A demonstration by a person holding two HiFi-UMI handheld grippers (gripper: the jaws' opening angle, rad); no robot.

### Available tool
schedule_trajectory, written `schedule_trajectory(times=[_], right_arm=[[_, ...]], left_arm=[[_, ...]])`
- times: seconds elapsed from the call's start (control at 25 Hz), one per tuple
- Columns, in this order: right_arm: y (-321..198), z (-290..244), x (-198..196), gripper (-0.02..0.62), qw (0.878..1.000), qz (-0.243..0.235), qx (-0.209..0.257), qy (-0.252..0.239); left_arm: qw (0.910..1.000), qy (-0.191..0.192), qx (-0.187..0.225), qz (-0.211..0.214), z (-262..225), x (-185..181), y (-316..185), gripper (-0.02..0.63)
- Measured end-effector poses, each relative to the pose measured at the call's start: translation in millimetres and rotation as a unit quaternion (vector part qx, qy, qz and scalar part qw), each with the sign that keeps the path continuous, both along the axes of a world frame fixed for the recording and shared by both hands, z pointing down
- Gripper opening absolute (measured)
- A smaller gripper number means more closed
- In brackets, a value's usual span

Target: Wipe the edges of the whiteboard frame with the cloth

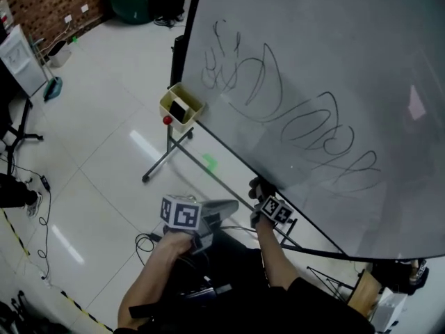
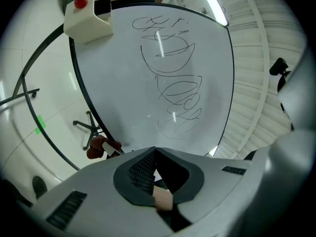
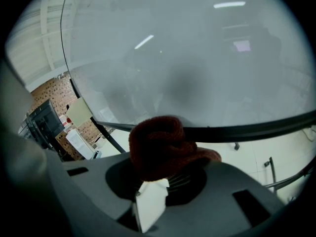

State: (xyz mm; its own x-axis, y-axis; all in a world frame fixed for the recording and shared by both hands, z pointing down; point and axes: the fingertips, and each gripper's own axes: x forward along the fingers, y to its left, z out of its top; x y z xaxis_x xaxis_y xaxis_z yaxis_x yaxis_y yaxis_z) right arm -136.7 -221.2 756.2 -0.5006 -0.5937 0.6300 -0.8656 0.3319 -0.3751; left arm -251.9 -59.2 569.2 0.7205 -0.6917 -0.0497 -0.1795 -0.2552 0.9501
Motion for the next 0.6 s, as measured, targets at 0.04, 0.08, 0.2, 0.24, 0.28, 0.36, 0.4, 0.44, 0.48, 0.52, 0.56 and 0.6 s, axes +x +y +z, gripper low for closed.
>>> schedule_trajectory(times=[0.04,0.08,0.2,0.24,0.28,0.36,0.4,0.44,0.48,0.52,0.56,0.6], right_arm=[[-1,0,-3,0.087,1.000,-0.007,0.006,-0.001],[0,-1,-5,0.086,1.000,-0.011,0.009,0.000],[4,-2,-8,0.086,1.000,-0.004,-0.002,0.002],[4,-2,-10,0.086,1.000,-0.007,-0.004,0.001],[4,-2,-13,0.086,1.000,-0.011,-0.004,-0.002],[4,5,-20,0.087,1.000,-0.021,-0.005,-0.017],[4,10,-24,0.086,0.999,-0.028,-0.007,-0.027],[5,11,-29,0.086,0.999,-0.035,-0.008,-0.033],[6,9,-35,0.087,0.998,-0.042,-0.008,-0.035],[7,5,-41,0.086,0.998,-0.050,-0.007,-0.037],[8,2,-48,0.086,0.998,-0.057,-0.005,-0.039],[9,2,-54,0.087,0.997,-0.063,-0.005,-0.039]], left_arm=[[1.0000,0.002,-0.002,-0.002,1,-1,0,-0.003],[1.0000,0.005,-0.004,-0.004,3,-2,0,-0.003],[0.9999,0.008,-0.012,-0.007,5,-5,-4,-0.003],[0.9998,0.008,-0.014,-0.006,6,-6,-7,-0.003],[0.9998,0.008,-0.017,-0.005,7,-6,-9,-0.003],[0.9997,0.005,-0.024,-0.001,12,-6,-14,-0.003],[0.9996,0.003,-0.028,0.001,13,-7,-16,-0.003],[0.9995,0.000,-0.031,0.003,15,-8,-18,-0.003],[0.9994,-0.002,-0.033,0.004,15,-9,-21,-0.003],[0.9994,-0.004,-0.035,0.005,15,-10,-24,-0.003],[0.9993,-0.006,-0.036,0.006,15,-12,-27,-0.003],[0.9992,-0.009,-0.038,0.007,15,-15,-32,-0.003]])
